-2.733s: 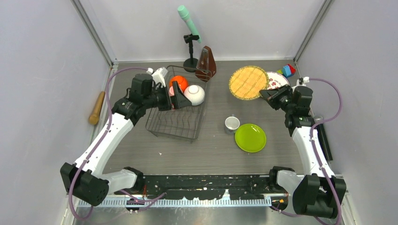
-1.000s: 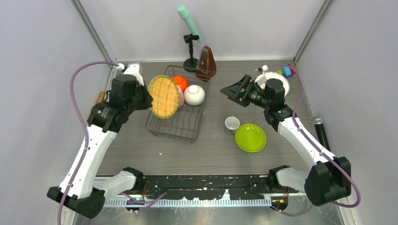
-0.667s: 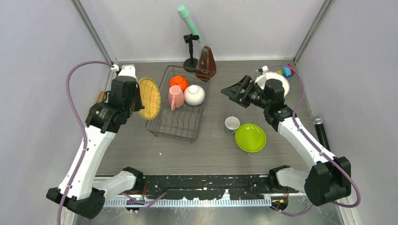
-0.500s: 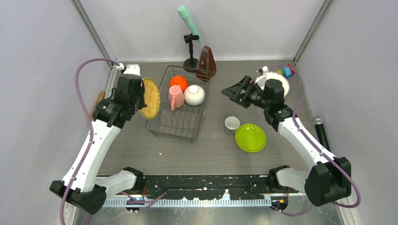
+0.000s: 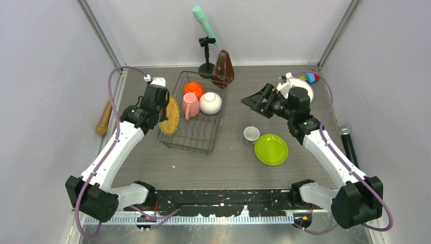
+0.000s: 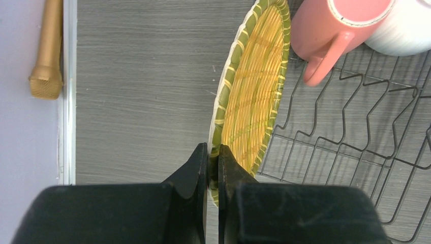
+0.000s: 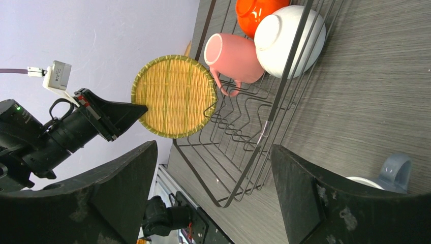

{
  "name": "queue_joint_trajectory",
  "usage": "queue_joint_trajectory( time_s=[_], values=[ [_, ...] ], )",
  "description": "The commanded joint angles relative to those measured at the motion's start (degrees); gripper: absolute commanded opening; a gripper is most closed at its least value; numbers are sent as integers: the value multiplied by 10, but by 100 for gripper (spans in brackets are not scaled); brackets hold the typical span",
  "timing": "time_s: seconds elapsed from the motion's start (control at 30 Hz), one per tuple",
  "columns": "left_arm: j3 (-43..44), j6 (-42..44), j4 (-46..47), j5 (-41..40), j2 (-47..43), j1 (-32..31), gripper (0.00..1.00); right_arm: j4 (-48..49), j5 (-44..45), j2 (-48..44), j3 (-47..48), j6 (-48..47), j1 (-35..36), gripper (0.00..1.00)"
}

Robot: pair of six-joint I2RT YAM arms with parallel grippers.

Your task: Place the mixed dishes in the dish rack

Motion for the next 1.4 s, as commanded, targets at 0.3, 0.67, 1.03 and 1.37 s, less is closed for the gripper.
queue_joint_trajectory(
  time_s=[0.3, 0.67, 1.03, 1.37],
  values=[
    [11, 13, 51, 34, 7, 2, 53, -96, 59, -4, 23, -39, -14, 90],
    [45, 12, 29, 108, -31, 2, 73, -289, 250, -39, 6, -45, -72, 91],
    [29, -9, 58, 275, -103, 3, 88, -241, 362, 11, -19, 115, -175, 89],
    [-3, -16, 52, 300, -143, 3, 89, -226, 480, 88, 32, 148, -192, 85]
  ],
)
